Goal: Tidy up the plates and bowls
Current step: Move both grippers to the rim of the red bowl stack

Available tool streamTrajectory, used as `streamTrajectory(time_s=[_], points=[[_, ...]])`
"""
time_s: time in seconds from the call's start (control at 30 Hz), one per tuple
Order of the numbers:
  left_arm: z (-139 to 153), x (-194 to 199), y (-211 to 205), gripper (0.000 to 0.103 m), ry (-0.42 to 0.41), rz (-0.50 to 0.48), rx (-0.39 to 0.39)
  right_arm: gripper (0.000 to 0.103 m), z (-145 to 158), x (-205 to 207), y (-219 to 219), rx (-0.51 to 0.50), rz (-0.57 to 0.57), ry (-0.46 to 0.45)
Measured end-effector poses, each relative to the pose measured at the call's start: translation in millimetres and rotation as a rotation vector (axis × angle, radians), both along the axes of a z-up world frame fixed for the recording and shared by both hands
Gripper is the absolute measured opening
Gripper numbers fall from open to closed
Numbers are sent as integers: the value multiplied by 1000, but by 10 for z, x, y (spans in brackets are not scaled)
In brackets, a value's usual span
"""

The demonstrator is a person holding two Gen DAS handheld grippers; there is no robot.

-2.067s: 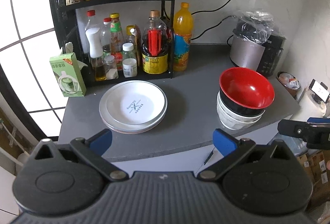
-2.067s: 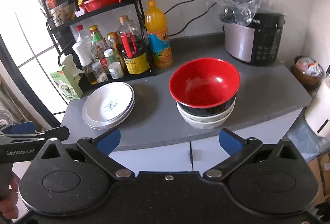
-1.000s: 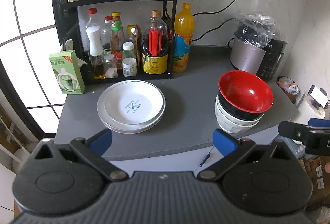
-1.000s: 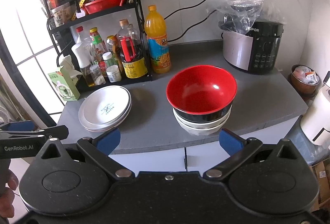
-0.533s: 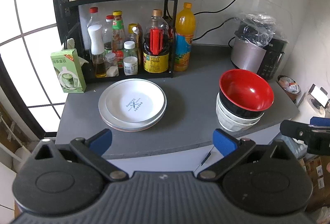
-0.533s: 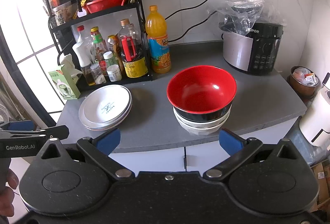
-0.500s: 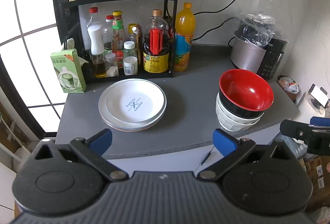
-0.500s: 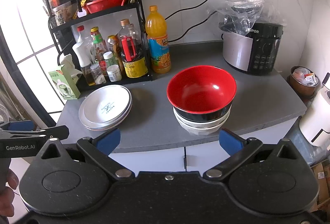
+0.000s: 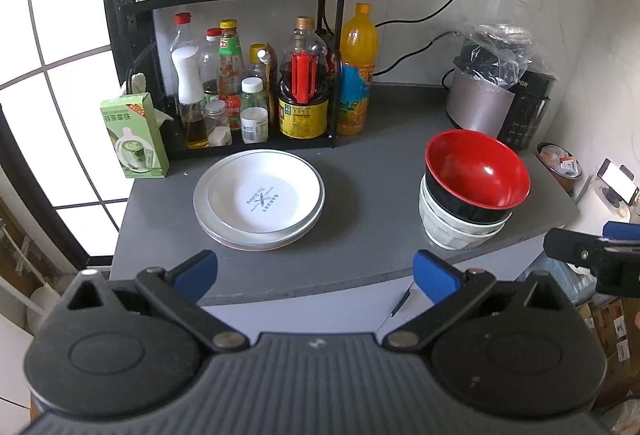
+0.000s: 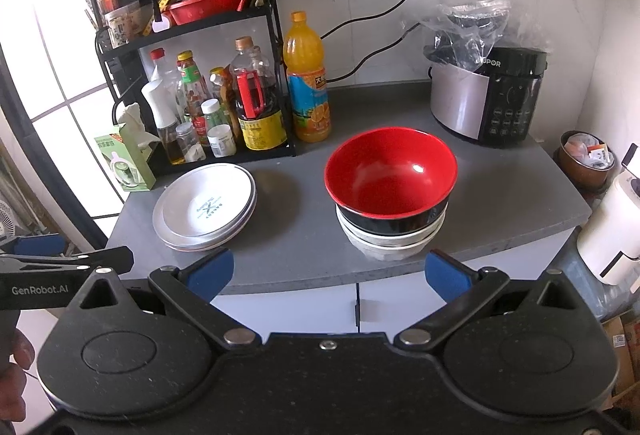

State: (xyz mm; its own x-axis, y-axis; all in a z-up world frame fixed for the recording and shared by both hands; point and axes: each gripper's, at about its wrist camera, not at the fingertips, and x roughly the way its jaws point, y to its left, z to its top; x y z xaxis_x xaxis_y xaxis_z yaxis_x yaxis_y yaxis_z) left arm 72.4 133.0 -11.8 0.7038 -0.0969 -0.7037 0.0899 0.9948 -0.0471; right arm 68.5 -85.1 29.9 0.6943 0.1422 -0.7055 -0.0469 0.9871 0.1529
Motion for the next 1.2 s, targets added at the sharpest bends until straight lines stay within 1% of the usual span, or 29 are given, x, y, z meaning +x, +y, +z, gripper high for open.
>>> streamTrajectory(time_s=[0.27,0.47,0.6,0.67,0.77,0.83,0.9,1.0,1.07,1.13,1.2], points=[[-15,-22,57,103,7,19,-13,103,-12,-32,1,1,4,9],[-84,144,83,103,19,25,-16,103,-72,29,-4,-3,-7,28],[-131,320,64,103,43,-12,-25,103,-149,122,-30,-4,-45,48],[-133,401,29,103,37,-37,-32,103,-176,172,-60,7,-71,51],[-169,548,-84,103,29,-72,-19,103,-265,280,-130,23,-108,63],[-218,686,-166,102,50,-86,-49,103,-342,388,-226,35,-133,87],[-281,834,-249,101,79,-85,-92,103,-413,501,-355,70,-150,108],[-354,1016,-385,100,85,-71,-122,102,-532,719,-558,88,-154,122],[-417,1159,-479,100,100,-53,-146,100,-608,861,-687,102,-146,128],[-486,1297,-559,98,123,-29,-185,96,-711,1038,-826,116,-136,161],[-572,1431,-665,96,142,-23,-205,96,-782,1159,-913,127,-118,176]])
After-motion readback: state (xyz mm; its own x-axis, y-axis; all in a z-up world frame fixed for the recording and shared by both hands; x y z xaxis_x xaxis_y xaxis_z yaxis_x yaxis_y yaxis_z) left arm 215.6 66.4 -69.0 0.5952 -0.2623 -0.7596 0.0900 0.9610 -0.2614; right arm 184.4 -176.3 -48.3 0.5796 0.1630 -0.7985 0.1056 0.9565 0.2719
